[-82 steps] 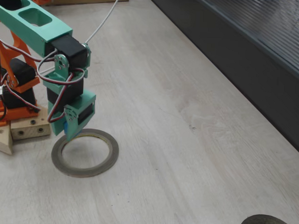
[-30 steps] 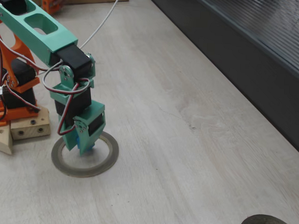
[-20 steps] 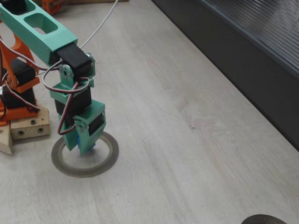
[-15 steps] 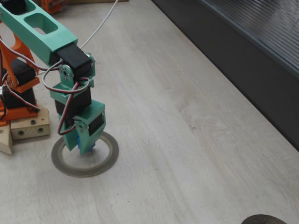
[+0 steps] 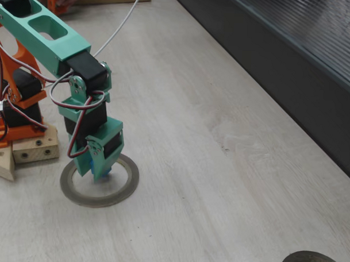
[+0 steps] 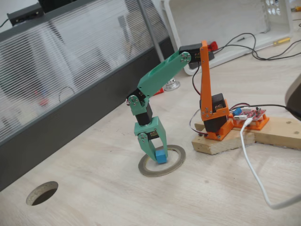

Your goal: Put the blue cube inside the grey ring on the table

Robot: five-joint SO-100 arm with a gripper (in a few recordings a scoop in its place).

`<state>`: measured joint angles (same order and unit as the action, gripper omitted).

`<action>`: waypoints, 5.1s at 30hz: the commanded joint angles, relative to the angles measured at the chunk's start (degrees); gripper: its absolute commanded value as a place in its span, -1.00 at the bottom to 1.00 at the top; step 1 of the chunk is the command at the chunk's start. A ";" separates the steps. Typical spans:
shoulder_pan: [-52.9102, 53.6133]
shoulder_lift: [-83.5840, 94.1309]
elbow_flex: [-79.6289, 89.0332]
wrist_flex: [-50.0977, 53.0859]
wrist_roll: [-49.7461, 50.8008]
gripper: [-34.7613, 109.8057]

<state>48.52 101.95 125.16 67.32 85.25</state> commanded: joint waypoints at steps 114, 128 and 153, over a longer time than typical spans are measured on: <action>-0.35 1.85 -24.17 29.88 0.53 -0.38; -0.53 1.93 -24.08 29.88 0.53 -0.52; -0.62 26.72 8.70 29.88 0.53 -0.52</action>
<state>47.46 126.65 132.80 96.50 85.25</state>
